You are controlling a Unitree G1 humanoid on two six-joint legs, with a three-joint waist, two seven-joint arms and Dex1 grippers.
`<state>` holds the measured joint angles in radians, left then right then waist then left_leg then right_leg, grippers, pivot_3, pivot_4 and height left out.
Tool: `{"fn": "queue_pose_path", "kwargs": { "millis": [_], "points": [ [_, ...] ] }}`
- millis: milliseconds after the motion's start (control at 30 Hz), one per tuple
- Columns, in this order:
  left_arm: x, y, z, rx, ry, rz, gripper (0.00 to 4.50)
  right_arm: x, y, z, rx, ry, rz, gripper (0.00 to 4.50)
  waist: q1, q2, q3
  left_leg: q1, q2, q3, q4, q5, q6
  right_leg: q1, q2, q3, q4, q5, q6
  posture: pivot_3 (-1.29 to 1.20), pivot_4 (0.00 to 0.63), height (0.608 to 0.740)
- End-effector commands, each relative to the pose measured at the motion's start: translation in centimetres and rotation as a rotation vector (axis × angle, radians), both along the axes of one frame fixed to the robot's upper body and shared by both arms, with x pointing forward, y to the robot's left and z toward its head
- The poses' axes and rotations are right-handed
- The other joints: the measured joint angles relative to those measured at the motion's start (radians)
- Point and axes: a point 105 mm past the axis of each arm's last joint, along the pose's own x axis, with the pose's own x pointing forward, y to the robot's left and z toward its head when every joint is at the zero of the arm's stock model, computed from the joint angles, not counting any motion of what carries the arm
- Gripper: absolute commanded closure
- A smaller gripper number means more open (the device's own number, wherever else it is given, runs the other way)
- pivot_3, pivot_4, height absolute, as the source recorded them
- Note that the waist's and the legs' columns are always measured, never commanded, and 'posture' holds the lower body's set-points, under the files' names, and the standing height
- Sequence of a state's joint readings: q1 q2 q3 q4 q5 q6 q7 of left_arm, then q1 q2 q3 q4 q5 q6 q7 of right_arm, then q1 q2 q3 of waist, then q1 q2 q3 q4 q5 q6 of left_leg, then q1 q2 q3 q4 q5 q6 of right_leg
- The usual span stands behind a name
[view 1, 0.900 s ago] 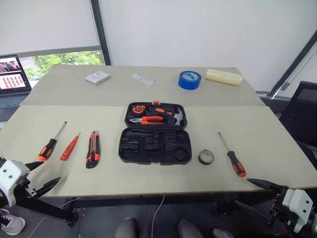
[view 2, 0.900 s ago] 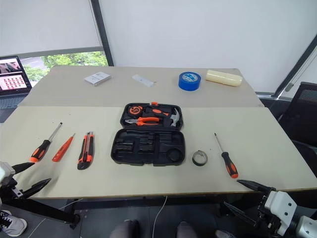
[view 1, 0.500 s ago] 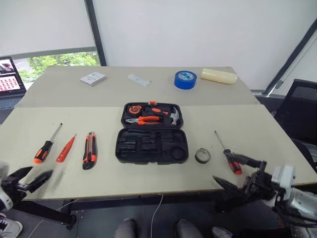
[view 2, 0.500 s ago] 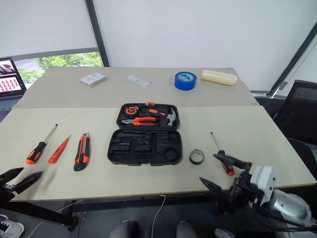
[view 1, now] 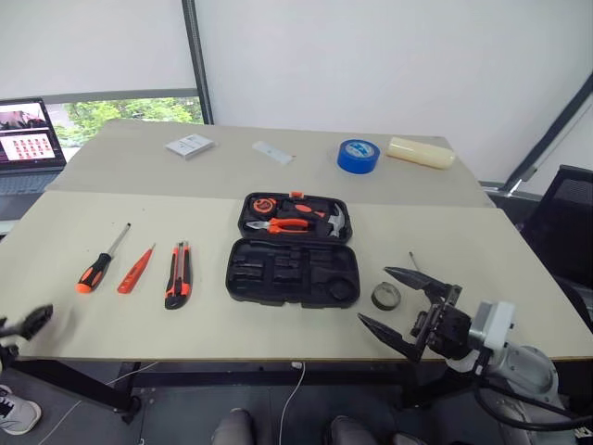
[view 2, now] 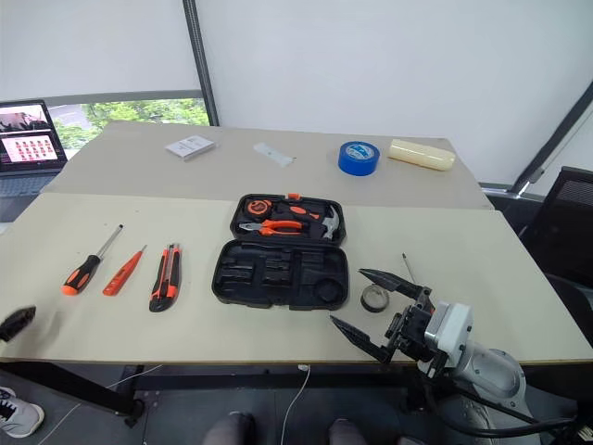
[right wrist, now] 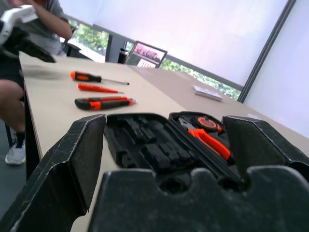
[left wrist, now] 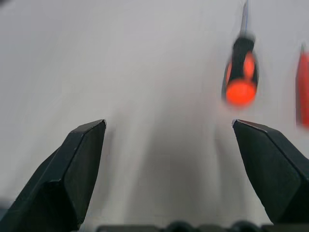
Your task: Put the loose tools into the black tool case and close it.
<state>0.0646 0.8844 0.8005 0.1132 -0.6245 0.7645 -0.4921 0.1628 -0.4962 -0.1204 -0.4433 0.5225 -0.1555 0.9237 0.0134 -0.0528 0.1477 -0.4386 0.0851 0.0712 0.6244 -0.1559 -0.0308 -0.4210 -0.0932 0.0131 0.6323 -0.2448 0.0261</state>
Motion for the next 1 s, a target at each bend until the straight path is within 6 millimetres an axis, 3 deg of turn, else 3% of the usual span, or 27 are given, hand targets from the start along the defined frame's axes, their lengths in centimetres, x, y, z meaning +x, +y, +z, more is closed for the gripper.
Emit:
{"fn": "queue_pose_path", "kwargs": {
  "millis": [33,200,267,300,467,567,700,767,800,867,1000],
  "points": [
    [3.0,-0.1,-0.4,0.031,0.152,-0.021,0.00,-0.2,0.6,0.8,0.011,0.004,0.069,0.05,-0.001,0.002,0.000,0.000,0.000,0.000,0.000,0.000,0.000,0.000,0.000,0.000,0.000,0.000,0.000,0.00,0.150,0.740],
    [6.3,-0.7,-2.0,0.072,0.255,-0.051,0.00,0.7,1.2,2.0,0.010,-0.049,0.078,0.05,-0.010,0.003,0.001,0.000,0.000,0.001,0.000,0.000,0.000,0.001,0.001,0.001,0.001,0.002,0.001,0.00,0.150,0.740],
    [7.3,-1.0,-2.3,0.074,0.263,-0.059,0.52,0.6,1.4,2.0,-0.008,-0.058,0.090,0.00,-0.012,0.002,0.000,-0.001,0.000,0.001,0.000,0.001,0.001,0.000,0.003,0.000,0.002,0.005,0.004,0.00,0.150,0.740],
    [7.7,-1.3,-2.6,0.067,0.269,-0.070,0.53,0.6,1.4,1.9,-0.012,-0.058,0.090,0.00,-0.011,0.001,0.000,-0.001,0.000,0.000,0.000,0.001,0.001,0.000,0.003,0.000,0.002,0.005,0.005,0.00,0.150,0.740],
    [7.9,-1.5,-3.8,0.018,0.300,-0.087,2.48,0.9,1.3,2.5,-0.006,-0.075,0.080,0.00,-0.007,0.003,0.000,-0.001,0.000,-0.001,0.000,0.003,0.005,-0.002,0.003,0.001,0.011,-0.001,0.005,0.00,0.150,0.740],
    [8.3,-0.6,-1.7,-0.004,0.151,-0.089,3.54,0.9,1.7,4.6,0.092,-0.088,0.093,0.00,-0.010,0.004,0.000,0.000,0.000,-0.001,0.001,0.003,0.005,-0.002,0.003,0.001,0.012,-0.001,0.005,0.00,0.150,0.740],
    [9.6,-2.1,2.4,0.073,-0.059,-0.251,3.60,0.5,2.0,4.6,0.063,-0.075,0.128,0.00,-0.008,0.000,0.001,0.000,0.000,-0.001,0.002,0.002,0.003,-0.001,0.003,0.000,0.013,0.000,0.005,0.00,0.150,0.740],
    [10.2,-9.3,7.4,0.176,-0.328,-0.695,3.60,0.9,0.7,4.2,0.004,-0.072,0.080,0.00,0.001,-0.002,0.001,0.000,0.000,-0.001,0.003,-0.001,-0.002,-0.001,0.002,-0.001,0.012,0.000,0.004,0.00,0.150,0.740],
    [10.2,-11.8,7.8,0.264,-0.338,-0.835,3.60,1.3,-0.1,4.2,-0.029,-0.077,0.047,0.00,0.008,-0.002,0.001,-0.001,0.000,-0.001,0.004,-0.001,-0.002,0.000,0.002,-0.001,0.012,0.000,0.004,0.00,0.150,0.740],
    [10.6,-16.5,7.0,0.423,-0.319,-1.089,3.60,2.4,-2.3,4.5,-0.050,-0.072,-0.042,0.00,0.032,-0.001,0.001,-0.004,0.000,0.000,0.005,-0.001,-0.004,-0.002,-0.001,-0.004,0.007,-0.003,-0.001,0.00,0.150,0.740],
    [11.8,-22.6,5.5,0.603,-0.301,-1.363,3.60,2.6,-4.7,3.1,-0.138,-0.027,-0.101,0.00,0.035,0.006,-0.001,-0.004,-0.001,0.005,0.008,0.000,-0.003,0.006,-0.002,0.000,-0.001,0.004,0.004,0.00,0.150,0.740]
  ]
}}
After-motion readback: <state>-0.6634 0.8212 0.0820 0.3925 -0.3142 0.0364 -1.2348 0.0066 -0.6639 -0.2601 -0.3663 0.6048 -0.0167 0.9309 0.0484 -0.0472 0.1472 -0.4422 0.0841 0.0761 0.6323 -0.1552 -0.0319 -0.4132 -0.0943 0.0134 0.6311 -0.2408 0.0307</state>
